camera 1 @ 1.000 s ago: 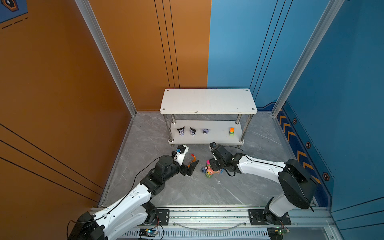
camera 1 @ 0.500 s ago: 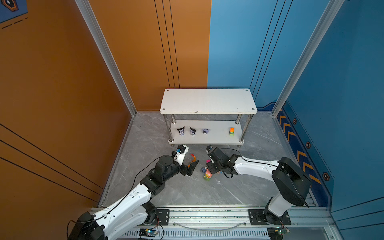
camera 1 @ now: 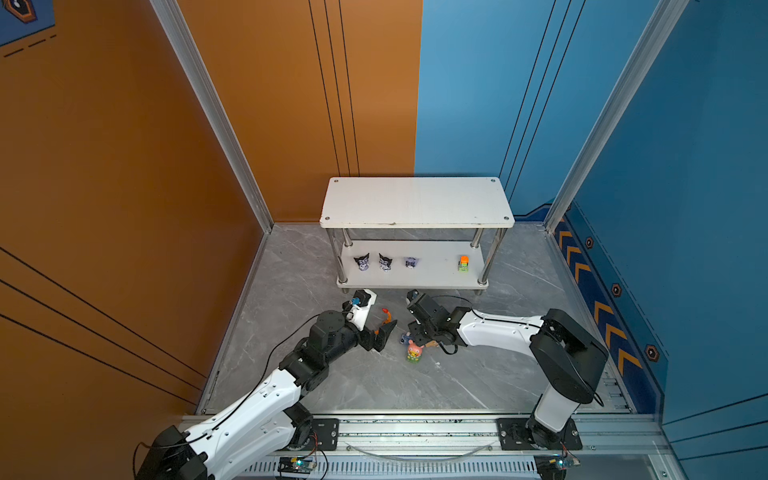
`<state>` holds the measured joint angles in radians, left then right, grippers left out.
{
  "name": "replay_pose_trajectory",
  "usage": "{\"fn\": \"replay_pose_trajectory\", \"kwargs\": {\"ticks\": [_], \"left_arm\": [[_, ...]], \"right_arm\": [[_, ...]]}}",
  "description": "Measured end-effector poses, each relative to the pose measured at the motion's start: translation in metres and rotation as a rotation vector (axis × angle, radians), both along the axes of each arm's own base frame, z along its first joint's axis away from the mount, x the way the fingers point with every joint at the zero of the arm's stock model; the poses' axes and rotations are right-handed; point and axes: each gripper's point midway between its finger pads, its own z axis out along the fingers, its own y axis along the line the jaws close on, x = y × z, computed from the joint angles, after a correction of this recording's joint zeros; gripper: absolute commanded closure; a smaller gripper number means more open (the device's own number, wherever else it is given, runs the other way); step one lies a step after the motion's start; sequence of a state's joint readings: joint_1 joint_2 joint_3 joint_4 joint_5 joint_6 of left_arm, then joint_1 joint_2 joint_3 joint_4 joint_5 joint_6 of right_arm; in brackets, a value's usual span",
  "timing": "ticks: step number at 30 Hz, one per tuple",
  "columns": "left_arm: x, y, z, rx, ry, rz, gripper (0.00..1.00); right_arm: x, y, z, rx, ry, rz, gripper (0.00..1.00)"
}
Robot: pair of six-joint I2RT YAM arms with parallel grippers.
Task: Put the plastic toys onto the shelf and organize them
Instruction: 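Lower the right gripper and grasp the pink-and-green toy truck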
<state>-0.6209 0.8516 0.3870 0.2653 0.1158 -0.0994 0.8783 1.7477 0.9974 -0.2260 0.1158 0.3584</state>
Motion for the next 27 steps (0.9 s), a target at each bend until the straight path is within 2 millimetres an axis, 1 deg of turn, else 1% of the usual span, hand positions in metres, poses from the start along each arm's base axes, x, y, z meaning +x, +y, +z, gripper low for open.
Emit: {"fn": "replay_pose_trajectory", "kwargs": {"ticks": [5,10,21,23,27], "left_arm": [[0.0,0.0,0.0,0.0,0.0,0.0,0.02],[0.0,0.0,0.0,0.0,0.0,0.0,0.02],[0.0,0.0,0.0,0.0,0.0,0.0,0.02],[0.0,0.0,0.0,0.0,0.0,0.0,0.02],[0.0,0.0,0.0,0.0,0.0,0.0,0.02]], "right_arm": [[0.0,0.0,-0.001,-0.006,-0.001,-0.02,0.64],[0.0,-0.002,-0.002,-0.019,-0.008,-0.034,0.69],[0.0,-0.006,-0.001,-0.034,-0.012,-0.044,0.75],[0.001,-0.008,0.003,-0.032,-0.015,-0.047,0.75],[0.005,-0.013,0.021,-0.007,-0.039,-0.061,0.76]]}}
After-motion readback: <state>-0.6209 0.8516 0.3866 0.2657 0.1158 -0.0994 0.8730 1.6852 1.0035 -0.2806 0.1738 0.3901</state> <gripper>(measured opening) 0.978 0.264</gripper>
